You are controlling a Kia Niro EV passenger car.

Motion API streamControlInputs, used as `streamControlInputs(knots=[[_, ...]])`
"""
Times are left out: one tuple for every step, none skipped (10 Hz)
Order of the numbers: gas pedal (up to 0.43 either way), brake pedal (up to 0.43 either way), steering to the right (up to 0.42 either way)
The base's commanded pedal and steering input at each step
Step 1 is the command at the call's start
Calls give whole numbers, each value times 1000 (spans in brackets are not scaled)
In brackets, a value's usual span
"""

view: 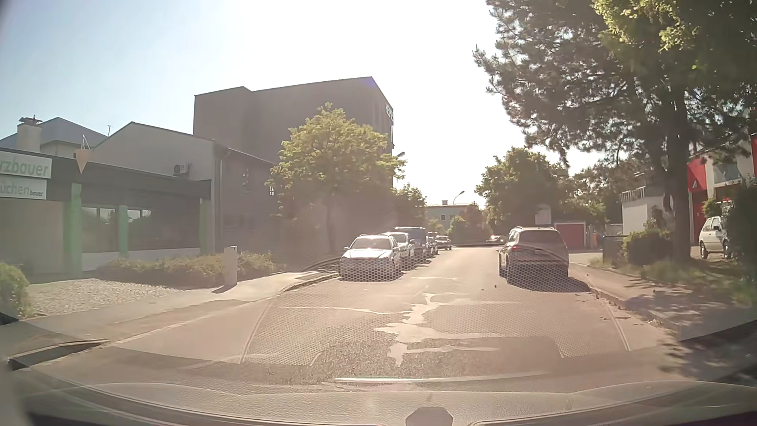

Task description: Follow the waypoints while adhering to traffic rules and regulations

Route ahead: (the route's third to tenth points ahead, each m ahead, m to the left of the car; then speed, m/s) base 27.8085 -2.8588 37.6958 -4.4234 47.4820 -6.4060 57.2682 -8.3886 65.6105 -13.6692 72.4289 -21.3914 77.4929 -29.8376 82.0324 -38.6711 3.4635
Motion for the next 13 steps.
streamControlInputs(knots=[[67,0,30],[59,0,31],[67,0,39],[67,0,47],[67,0,57],[67,0,56],[67,0,55],[87,0,52],[87,0,44],[87,0,37],[47,0,32],[39,0,31],[39,0,31]])
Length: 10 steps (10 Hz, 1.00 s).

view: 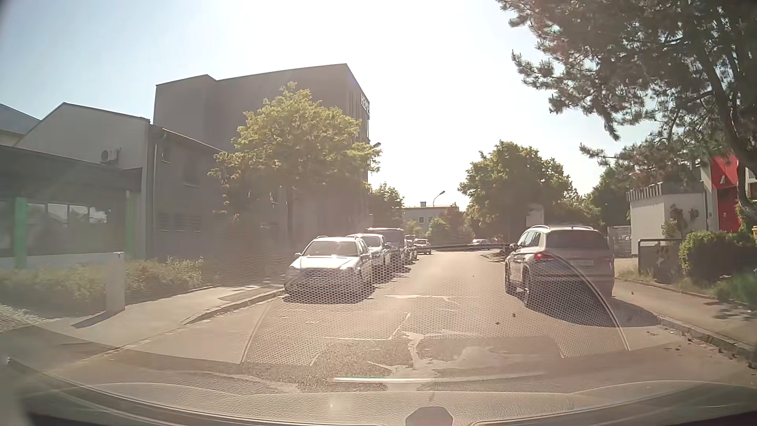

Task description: Follow the waypoints while adhering to traffic rules and regulations

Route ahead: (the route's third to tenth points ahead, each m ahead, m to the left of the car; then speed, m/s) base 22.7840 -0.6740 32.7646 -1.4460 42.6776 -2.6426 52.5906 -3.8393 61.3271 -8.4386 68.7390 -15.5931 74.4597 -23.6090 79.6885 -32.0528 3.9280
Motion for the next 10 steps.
streamControlInputs(knots=[[39,0,32],[39,0,32],[39,0,32],[39,0,33],[39,0,32],[39,0,33],[39,0,36],[28,0,41],[28,0,46],[28,0,47]])
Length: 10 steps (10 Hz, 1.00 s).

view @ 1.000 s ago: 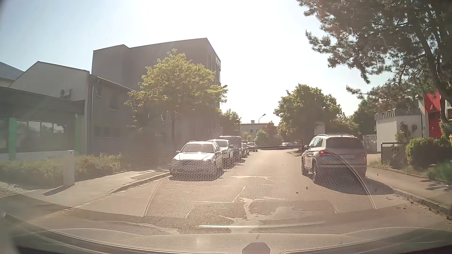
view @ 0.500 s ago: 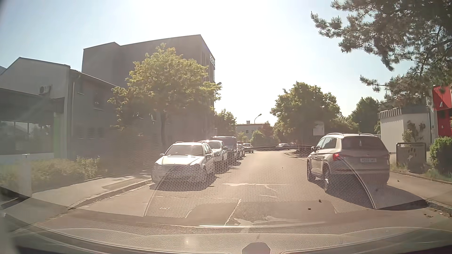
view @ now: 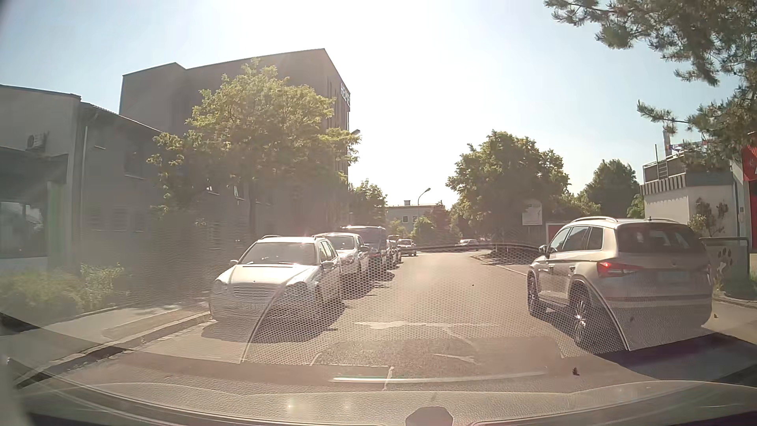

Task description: Follow the waypoints while adhering to traffic rules and regulations

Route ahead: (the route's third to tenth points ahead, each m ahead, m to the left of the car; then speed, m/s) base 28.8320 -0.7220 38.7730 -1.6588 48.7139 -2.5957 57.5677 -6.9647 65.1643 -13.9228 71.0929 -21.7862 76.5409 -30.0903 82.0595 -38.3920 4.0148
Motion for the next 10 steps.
streamControlInputs(knots=[[28,0,47],[20,0,47],[20,0,47],[20,0,48],[20,0,49],[20,0,51],[20,0,53],[20,0,53],[20,0,52],[20,0,52]])
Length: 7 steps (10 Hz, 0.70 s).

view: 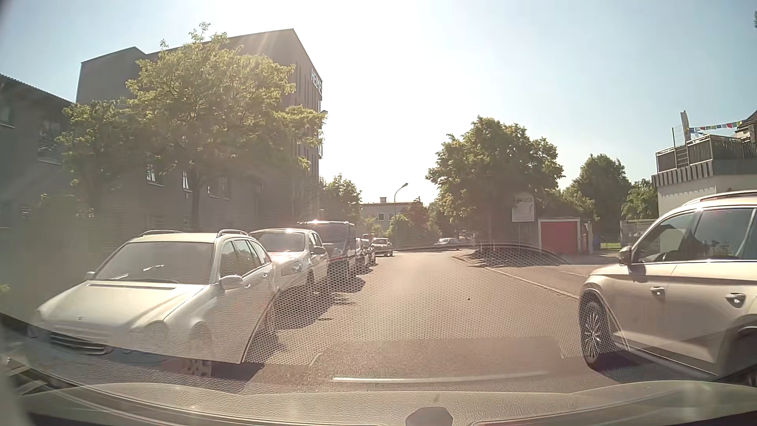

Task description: Follow the waypoints while adhering to traffic rules and regulations

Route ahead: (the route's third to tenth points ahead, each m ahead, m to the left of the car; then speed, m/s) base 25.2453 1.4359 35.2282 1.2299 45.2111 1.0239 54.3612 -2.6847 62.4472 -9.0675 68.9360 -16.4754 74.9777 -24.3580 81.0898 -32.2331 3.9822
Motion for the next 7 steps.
streamControlInputs(knots=[[20,0,53],[20,0,57],[20,0,61],[28,0,61],[28,0,62],[28,0,64],[59,0,70]])
